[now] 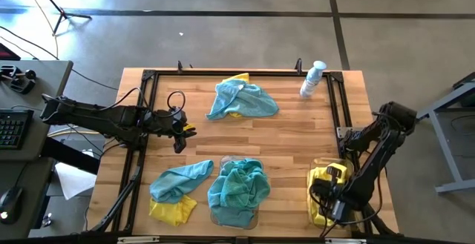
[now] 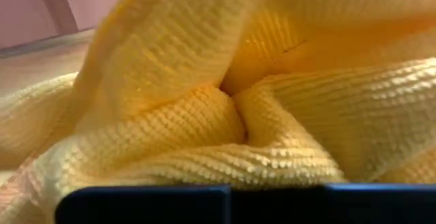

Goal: Sort microfiber towel by color & place in baskets
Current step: Put the yellow towel into the right transparent bin

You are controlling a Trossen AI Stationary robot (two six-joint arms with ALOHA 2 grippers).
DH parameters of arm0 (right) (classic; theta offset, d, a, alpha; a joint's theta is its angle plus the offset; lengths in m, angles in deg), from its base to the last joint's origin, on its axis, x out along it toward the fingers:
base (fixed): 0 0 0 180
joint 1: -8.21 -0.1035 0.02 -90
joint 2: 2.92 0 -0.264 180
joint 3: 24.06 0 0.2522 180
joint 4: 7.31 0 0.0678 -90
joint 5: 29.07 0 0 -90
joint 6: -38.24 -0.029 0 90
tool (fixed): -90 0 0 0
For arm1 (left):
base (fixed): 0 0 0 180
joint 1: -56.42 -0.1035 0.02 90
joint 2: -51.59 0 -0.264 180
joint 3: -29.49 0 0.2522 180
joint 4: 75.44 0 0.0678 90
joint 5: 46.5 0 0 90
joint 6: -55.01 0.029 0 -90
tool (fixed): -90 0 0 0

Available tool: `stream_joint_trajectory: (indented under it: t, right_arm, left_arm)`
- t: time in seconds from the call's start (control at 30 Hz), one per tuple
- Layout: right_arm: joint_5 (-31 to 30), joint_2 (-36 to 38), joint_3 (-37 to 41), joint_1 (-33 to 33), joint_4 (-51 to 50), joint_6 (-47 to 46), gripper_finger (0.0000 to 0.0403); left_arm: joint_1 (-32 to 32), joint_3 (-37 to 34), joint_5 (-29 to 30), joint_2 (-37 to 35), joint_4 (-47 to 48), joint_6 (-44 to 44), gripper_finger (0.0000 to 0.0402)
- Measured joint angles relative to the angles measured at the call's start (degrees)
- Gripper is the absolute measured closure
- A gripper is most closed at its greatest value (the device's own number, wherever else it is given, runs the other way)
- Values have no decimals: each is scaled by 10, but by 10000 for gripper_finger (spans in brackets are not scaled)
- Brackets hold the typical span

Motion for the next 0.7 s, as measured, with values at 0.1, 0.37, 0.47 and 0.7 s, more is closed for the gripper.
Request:
stream_joint_trajectory:
  t: [0.1, 0.37, 0.47, 0.7]
  right_arm:
    - [0, -2, -21, 0, -21, -3, 373]
    - [0, -3, -125, 0, -146, -10, 290]
    - [7, -3, -169, 0, -189, -10, 267]
    - [19, -3, -262, 0, -295, -38, 246]
  left_arm:
    - [0, 0, 0, 0, 1, 0, 324]
    - [0, 0, -2, 0, 1, 1, 324]
    - [0, 0, -2, 0, 1, 1, 324]
    - [0, 0, -2, 0, 1, 14, 324]
